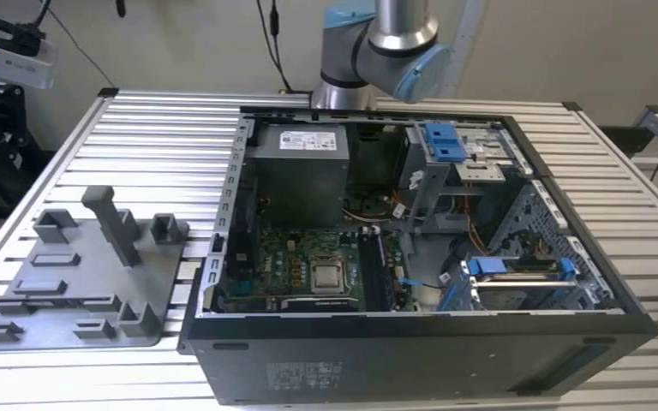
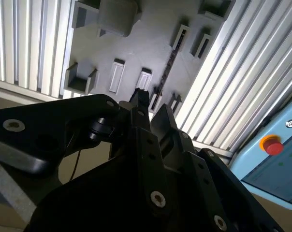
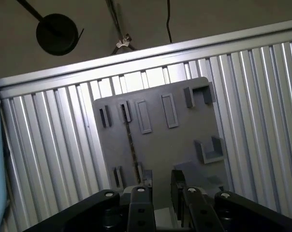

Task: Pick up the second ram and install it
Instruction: 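Pick up the second ram and move it above second insertion slot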

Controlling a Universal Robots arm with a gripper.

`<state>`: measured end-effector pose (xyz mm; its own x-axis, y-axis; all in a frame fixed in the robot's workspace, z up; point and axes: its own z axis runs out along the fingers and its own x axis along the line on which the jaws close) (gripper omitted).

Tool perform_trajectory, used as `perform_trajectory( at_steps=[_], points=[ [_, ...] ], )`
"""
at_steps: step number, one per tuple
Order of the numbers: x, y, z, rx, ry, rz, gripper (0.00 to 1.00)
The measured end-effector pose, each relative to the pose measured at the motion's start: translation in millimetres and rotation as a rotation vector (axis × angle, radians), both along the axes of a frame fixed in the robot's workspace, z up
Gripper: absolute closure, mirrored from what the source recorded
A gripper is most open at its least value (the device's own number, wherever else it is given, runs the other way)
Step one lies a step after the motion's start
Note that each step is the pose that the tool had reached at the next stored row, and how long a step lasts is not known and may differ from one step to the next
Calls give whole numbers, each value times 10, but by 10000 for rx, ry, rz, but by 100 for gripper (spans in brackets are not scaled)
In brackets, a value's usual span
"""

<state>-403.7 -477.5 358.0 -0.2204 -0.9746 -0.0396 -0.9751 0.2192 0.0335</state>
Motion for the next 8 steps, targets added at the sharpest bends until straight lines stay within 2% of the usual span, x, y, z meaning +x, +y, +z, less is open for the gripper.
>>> perform_trajectory(
  at_steps=[8],
  points=[
    [0,0,-21,-2,1,6,69]
  ],
)
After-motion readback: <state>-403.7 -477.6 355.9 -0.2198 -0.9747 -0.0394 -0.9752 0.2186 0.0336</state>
